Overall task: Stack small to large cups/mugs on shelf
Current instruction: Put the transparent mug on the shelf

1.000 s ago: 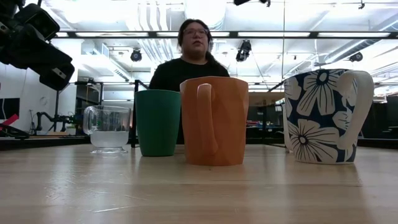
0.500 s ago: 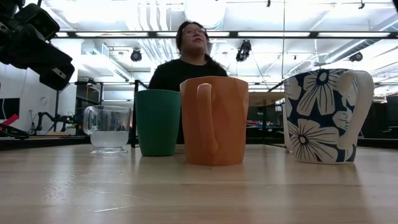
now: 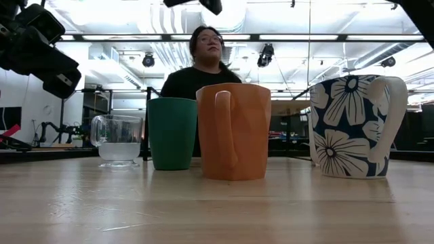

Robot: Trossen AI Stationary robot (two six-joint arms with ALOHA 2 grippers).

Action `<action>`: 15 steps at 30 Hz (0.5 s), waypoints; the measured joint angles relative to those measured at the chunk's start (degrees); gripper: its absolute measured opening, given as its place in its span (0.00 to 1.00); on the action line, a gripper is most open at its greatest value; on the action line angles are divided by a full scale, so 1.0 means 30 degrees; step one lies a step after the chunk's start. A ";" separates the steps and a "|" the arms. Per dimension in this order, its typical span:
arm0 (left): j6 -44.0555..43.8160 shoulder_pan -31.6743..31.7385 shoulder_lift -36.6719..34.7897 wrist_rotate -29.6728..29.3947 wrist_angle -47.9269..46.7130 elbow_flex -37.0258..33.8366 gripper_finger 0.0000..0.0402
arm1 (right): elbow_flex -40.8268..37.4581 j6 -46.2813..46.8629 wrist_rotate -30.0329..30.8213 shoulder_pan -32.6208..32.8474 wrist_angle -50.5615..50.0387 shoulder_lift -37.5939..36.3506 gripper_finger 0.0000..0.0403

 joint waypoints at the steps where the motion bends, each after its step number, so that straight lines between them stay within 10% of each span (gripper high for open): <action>1: 0.0000 0.0000 0.0000 0.0000 0.0009 0.0000 0.00 | -0.0004 0.0090 -0.0004 0.0008 -0.0040 0.0084 0.02; 15: 0.0007 0.0007 0.0000 0.0000 -0.0004 0.0000 0.00 | -0.0036 0.0845 -0.0432 0.0256 0.0993 0.1654 0.02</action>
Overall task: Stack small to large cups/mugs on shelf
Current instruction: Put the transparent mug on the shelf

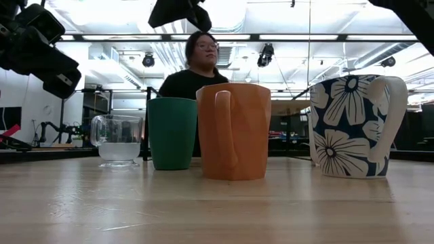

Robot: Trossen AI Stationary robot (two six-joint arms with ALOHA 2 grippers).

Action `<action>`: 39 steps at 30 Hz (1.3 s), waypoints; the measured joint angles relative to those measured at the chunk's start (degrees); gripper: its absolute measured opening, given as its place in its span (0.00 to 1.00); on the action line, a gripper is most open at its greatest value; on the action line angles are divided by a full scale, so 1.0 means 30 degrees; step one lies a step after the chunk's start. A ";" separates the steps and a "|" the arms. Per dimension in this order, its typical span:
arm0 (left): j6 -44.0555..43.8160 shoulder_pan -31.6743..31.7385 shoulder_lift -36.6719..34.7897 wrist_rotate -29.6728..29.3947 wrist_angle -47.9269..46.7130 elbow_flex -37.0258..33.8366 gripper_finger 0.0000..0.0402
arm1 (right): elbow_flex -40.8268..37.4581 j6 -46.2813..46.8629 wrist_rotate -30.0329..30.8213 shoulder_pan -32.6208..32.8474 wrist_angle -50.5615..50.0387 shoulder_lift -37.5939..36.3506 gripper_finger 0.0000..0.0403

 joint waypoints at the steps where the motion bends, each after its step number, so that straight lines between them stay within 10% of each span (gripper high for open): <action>1: 0.0000 0.0000 -0.0007 0.0000 -0.0002 0.0000 0.00 | 0.0000 0.0095 0.0006 0.0000 0.0032 0.0000 0.02; 39: -0.0006 0.0000 0.0136 -0.0015 0.0443 -0.1064 0.00 | -0.0138 0.1237 -0.0488 0.0168 0.0966 0.0736 0.02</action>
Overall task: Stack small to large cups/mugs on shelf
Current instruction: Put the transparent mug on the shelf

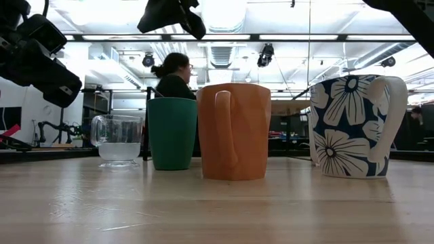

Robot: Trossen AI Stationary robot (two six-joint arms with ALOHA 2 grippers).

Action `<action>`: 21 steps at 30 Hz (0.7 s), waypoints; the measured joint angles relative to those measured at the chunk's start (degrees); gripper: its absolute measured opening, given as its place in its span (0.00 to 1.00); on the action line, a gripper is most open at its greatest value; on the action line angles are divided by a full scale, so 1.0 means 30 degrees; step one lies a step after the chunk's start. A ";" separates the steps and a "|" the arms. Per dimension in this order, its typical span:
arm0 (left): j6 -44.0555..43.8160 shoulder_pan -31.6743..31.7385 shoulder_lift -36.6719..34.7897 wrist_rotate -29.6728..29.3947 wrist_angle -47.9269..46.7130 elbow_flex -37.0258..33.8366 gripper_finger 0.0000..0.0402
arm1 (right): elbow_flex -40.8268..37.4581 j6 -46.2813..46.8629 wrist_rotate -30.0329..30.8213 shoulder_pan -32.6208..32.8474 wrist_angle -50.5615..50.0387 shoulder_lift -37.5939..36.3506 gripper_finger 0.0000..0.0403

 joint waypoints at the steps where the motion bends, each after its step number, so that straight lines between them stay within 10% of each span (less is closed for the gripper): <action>1: -0.0001 0.0000 0.0019 0.0003 0.0000 0.0000 0.00 | 0.0000 0.0000 0.0000 0.0000 -0.0001 0.0000 0.02; 21: -0.0001 -0.0002 0.0179 0.0007 0.0015 -0.0015 0.00 | -0.1474 0.1140 -0.1576 0.0080 0.0107 0.0015 0.02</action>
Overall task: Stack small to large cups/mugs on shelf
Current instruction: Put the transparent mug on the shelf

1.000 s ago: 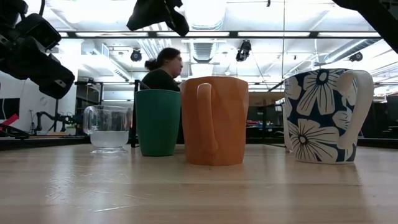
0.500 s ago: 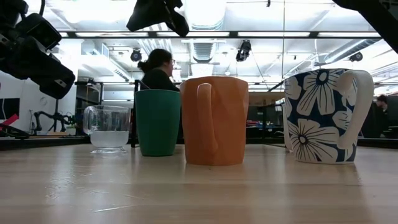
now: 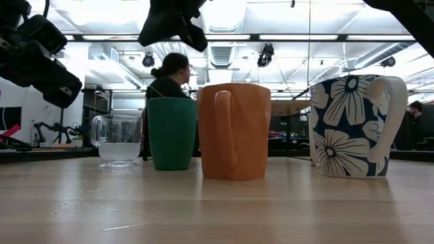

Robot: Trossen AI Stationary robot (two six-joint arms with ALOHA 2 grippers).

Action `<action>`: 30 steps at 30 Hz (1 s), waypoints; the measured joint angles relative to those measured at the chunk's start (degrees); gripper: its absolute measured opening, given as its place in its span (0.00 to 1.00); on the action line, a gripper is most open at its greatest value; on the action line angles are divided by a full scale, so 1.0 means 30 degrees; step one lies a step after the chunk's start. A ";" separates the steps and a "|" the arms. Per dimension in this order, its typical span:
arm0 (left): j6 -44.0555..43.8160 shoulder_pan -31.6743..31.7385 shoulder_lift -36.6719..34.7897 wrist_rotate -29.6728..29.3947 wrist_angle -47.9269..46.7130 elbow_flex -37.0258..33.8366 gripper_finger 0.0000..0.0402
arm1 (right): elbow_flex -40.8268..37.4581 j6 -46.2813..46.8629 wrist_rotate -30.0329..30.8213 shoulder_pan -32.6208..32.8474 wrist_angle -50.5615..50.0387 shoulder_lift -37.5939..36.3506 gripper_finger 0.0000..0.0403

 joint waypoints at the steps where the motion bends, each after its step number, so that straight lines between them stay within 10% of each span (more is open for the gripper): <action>1: 0.0000 0.0002 0.0005 0.0000 0.0000 0.0000 0.00 | -0.0093 0.0064 -0.0201 0.0000 -0.0006 0.0000 0.02; 30: 0.0000 0.0002 0.0071 0.0000 -0.0007 0.0000 0.00 | -0.0806 0.0215 -0.0406 0.0007 -0.3992 -0.0007 0.02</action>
